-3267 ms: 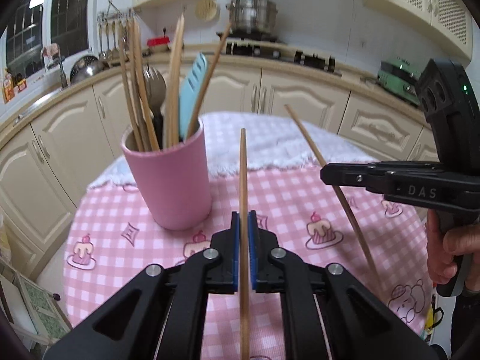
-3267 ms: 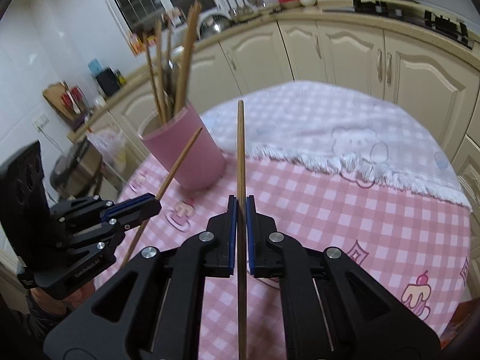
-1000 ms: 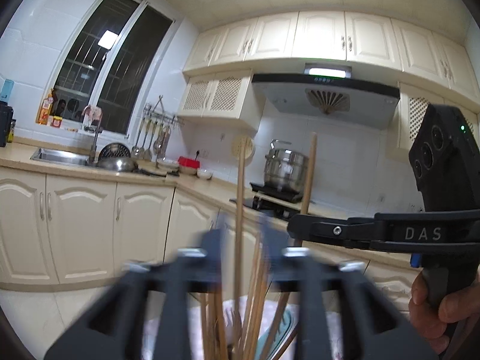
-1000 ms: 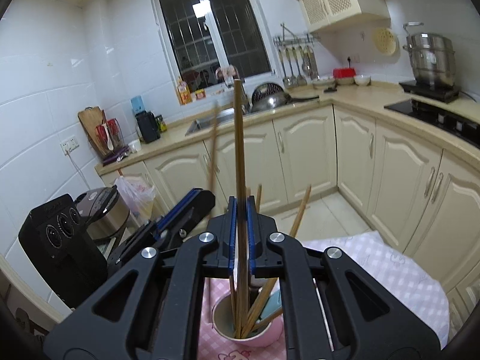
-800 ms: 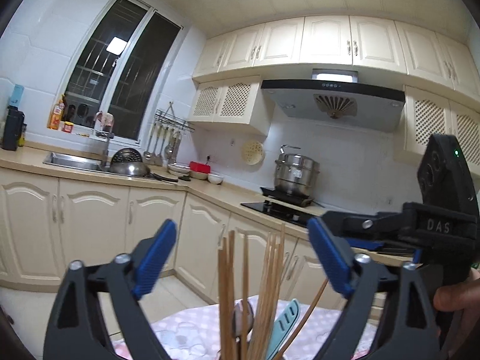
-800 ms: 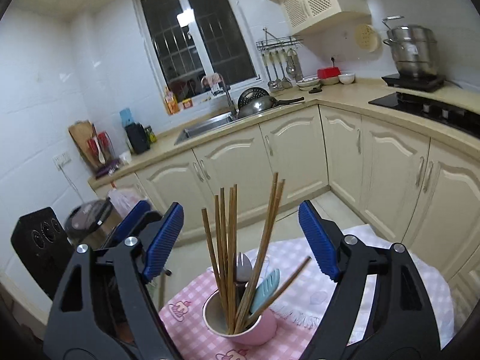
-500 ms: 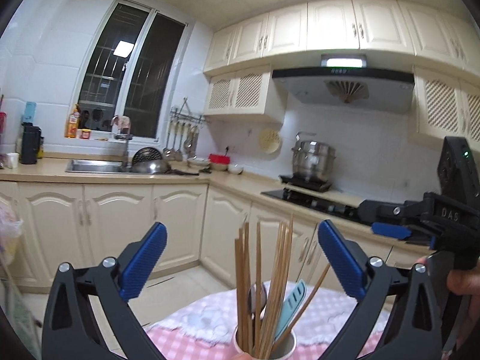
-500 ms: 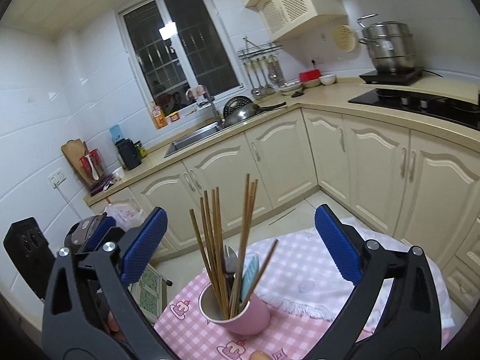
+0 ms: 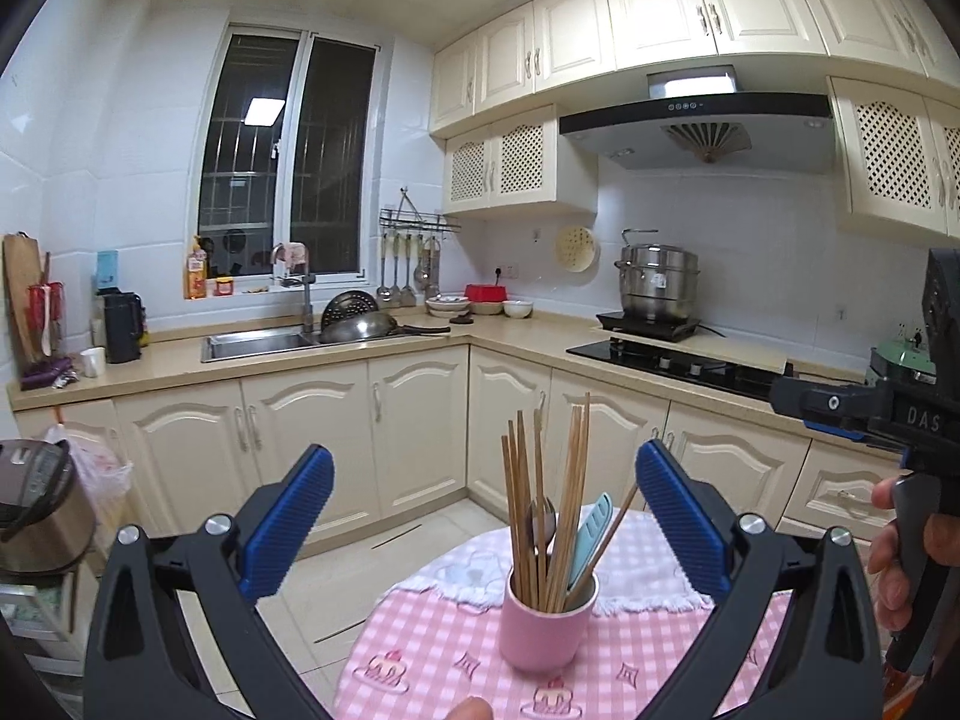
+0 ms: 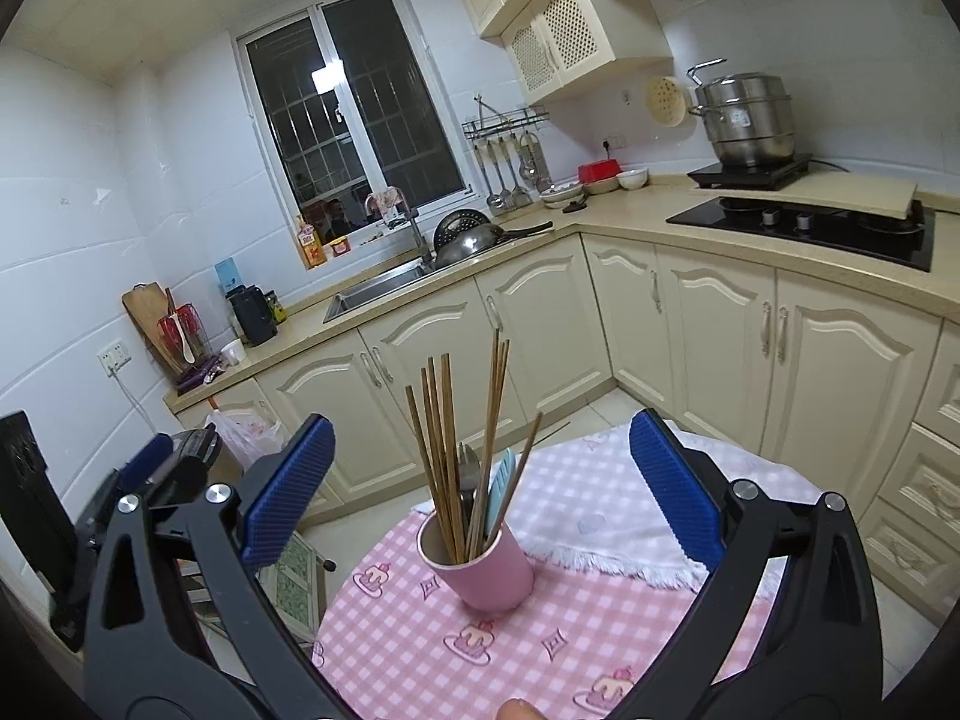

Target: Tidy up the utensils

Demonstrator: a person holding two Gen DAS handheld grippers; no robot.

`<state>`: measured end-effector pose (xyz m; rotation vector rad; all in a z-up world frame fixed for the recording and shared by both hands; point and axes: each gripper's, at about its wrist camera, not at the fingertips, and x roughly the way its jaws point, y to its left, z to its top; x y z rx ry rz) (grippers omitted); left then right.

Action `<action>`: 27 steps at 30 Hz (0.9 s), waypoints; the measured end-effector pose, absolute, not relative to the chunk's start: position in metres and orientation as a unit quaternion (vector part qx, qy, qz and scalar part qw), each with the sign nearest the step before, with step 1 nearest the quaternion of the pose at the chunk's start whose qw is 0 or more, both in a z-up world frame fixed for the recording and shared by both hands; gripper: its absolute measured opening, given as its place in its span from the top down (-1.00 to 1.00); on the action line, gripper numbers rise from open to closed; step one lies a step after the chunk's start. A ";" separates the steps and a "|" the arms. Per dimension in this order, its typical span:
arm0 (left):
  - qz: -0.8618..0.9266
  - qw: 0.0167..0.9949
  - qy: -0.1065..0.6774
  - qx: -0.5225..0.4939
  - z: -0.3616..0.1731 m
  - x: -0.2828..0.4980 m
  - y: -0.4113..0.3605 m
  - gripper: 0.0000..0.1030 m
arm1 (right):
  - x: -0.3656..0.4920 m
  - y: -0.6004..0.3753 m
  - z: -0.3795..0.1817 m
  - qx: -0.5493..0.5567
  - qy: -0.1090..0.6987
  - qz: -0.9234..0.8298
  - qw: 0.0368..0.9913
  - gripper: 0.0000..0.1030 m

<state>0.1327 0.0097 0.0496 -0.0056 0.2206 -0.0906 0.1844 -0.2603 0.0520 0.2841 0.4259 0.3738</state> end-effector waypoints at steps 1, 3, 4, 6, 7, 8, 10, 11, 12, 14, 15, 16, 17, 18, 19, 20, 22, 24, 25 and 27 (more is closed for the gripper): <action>-0.042 0.993 0.112 -0.001 0.052 0.127 0.009 -0.91 | 0.180 -0.261 0.052 0.140 0.210 0.181 0.951 -0.88; -0.039 0.993 0.113 -0.002 0.055 0.117 0.006 -0.91 | 0.171 -0.262 0.054 0.139 0.210 0.174 0.952 -0.88; -0.038 0.993 0.115 -0.004 0.057 0.112 0.006 -0.91 | 0.166 -0.262 0.054 0.136 0.210 0.170 0.953 -0.88; -0.036 0.992 0.119 -0.006 0.059 0.104 0.005 -0.91 | 0.153 -0.260 0.056 0.126 0.206 0.165 0.956 -0.88; -0.033 0.992 0.120 -0.007 0.060 0.099 0.005 -0.91 | 0.149 -0.260 0.056 0.124 0.204 0.165 0.957 -0.88; -0.030 0.992 0.121 -0.007 0.060 0.095 0.004 -0.91 | 0.141 -0.260 0.057 0.122 0.201 0.164 0.958 -0.88; -0.023 0.992 0.124 -0.008 0.062 0.086 0.004 -0.91 | 0.133 -0.261 0.057 0.118 0.198 0.159 0.960 -0.88; -0.021 0.992 0.125 -0.008 0.062 0.084 0.003 -0.91 | 0.127 -0.260 0.058 0.116 0.196 0.155 0.961 -0.88; -0.018 0.992 0.127 -0.005 0.063 0.080 0.002 -0.91 | 0.123 -0.259 0.058 0.114 0.194 0.154 0.962 -0.88; -0.010 0.992 0.130 0.002 0.064 0.073 0.000 -0.91 | 0.116 -0.256 0.060 0.106 0.192 0.149 0.964 -0.88; -0.008 0.992 0.130 0.003 0.065 0.070 -0.001 -0.91 | 0.112 -0.254 0.062 0.100 0.190 0.146 0.966 -0.88; -0.006 0.992 0.130 0.004 0.065 0.068 0.000 -0.91 | 0.108 -0.251 0.063 0.097 0.188 0.144 0.967 -0.88; -0.005 0.992 0.130 0.004 0.066 0.065 0.000 -0.91 | 0.105 -0.250 0.064 0.095 0.186 0.143 0.967 -0.88; -0.004 0.992 0.130 0.002 0.067 0.063 0.001 -0.91 | 0.101 -0.248 0.065 0.093 0.184 0.141 0.968 -0.88; -0.005 0.992 0.130 -0.001 0.067 0.060 0.001 -0.91 | 0.096 -0.245 0.067 0.090 0.181 0.139 0.970 -0.88; -0.006 0.991 0.130 -0.004 0.067 0.058 0.002 -0.91 | 0.092 -0.242 0.067 0.085 0.177 0.136 0.971 -0.88; -0.008 0.991 0.133 -0.010 0.067 0.053 0.002 -0.91 | 0.088 -0.237 0.068 0.075 0.176 0.132 0.973 -0.88; -0.005 0.991 0.131 -0.011 0.068 0.047 0.002 -0.91 | 0.082 -0.232 0.068 0.067 0.175 0.128 0.974 -0.88; -0.004 0.991 0.130 -0.012 0.069 0.046 0.002 -0.91 | 0.080 -0.231 0.068 0.066 0.173 0.127 0.974 -0.88; 0.000 0.992 0.129 -0.013 0.069 0.042 0.003 -0.91 | 0.075 -0.228 0.068 0.062 0.171 0.124 0.976 -0.88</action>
